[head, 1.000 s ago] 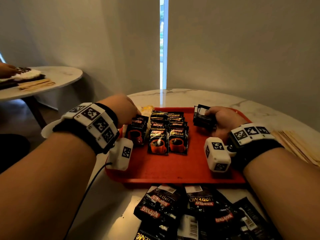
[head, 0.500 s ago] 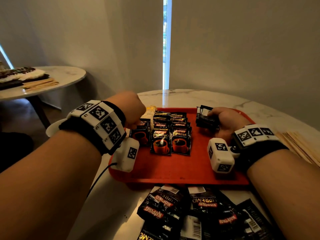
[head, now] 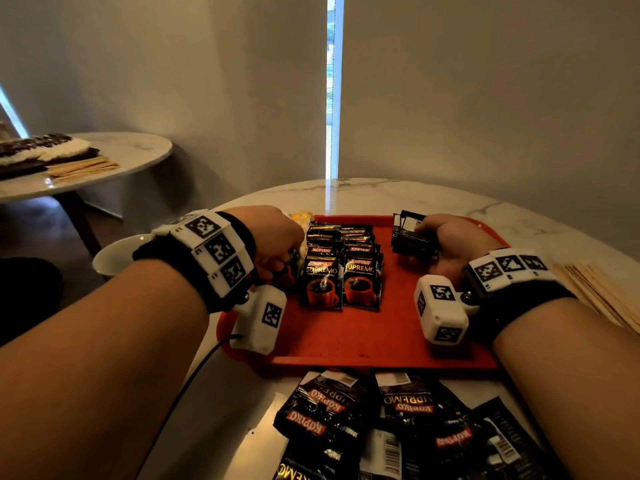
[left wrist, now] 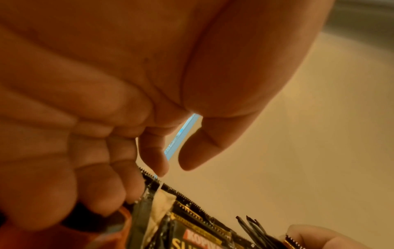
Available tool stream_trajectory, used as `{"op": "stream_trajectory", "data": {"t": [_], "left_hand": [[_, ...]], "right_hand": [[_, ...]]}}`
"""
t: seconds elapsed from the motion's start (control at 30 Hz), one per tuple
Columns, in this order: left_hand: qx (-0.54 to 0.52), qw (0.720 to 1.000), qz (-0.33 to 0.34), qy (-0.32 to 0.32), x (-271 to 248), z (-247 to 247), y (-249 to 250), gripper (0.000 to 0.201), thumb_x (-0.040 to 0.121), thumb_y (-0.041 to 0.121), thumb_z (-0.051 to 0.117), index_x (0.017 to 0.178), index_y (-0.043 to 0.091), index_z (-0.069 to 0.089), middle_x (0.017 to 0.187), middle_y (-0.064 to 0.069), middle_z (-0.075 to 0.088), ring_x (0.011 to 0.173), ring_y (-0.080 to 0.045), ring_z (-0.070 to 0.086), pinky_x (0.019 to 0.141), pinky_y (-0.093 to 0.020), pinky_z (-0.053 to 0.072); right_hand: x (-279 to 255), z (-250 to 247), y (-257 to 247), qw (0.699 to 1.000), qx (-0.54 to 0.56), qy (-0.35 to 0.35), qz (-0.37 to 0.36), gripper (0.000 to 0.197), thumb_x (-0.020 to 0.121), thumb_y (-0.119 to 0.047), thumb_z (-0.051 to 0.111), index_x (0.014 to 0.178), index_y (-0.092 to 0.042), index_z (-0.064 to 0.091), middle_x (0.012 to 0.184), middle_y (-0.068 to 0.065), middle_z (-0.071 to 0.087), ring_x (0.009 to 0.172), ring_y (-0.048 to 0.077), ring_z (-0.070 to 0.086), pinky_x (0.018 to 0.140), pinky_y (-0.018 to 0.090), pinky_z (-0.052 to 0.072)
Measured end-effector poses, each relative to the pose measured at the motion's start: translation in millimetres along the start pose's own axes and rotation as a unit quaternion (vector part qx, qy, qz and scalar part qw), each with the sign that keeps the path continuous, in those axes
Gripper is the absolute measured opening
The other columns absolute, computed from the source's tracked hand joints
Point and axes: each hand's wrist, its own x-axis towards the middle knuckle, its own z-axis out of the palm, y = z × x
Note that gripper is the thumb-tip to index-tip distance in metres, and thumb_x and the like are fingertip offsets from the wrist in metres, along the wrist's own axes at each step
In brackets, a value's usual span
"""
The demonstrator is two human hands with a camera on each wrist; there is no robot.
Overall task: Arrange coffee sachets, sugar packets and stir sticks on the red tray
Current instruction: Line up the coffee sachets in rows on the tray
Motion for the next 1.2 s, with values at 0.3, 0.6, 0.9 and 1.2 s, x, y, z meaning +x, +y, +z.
{"op": "stream_trajectory", "data": {"t": [0.3,0.6,0.9,1.2], "left_hand": [[-0.007,1.0,0.028,0.011,-5,-5,5,0.016,0.095,0.019,0.053,0.102,0.006,0.061,0.086,-0.009,0.061,0.075,-0.022,0.056,0.066,-0.032,0.05],[-0.21,0.932,0.294,-0.011,-27,-2,32,0.015,0.091,0.009,0.065,0.094,0.023,0.068,0.09,0.001,0.065,0.08,-0.017,0.057,0.066,-0.03,0.046],[-0.199,0.91,0.359,-0.053,-22,9,22,0.026,0.083,0.008,0.075,0.099,0.029,0.078,0.089,-0.003,0.075,0.078,-0.018,0.068,0.08,-0.037,0.054],[-0.206,0.89,0.406,-0.016,-28,9,14,0.013,0.09,0.006,0.067,0.091,0.018,0.073,0.074,0.01,0.073,0.066,0.002,0.064,0.063,-0.012,0.049]], "right_hand": [[-5,1,0,1.0,-0.008,-0.004,0.003,0.028,0.096,-0.013,0.047,0.122,-0.003,0.05,0.112,0.02,0.065,0.089,0.033,0.068,0.094,0.044,0.052],[-34,20,-23,0.996,-0.04,-0.068,-0.037,0.018,0.098,-0.015,0.051,0.111,-0.003,0.056,0.089,0.014,0.062,0.063,0.017,0.059,0.041,0.02,0.045],[-60,50,-24,0.971,-0.084,-0.216,-0.058,0.026,0.101,-0.019,0.041,0.114,-0.008,0.061,0.075,0.004,0.068,0.055,0.011,0.063,0.038,0.017,0.039],[-60,64,-14,0.967,-0.084,-0.215,-0.109,0.05,0.104,-0.049,0.039,0.129,-0.01,0.056,0.079,0.004,0.066,0.061,0.013,0.06,0.042,0.021,0.038]]}}
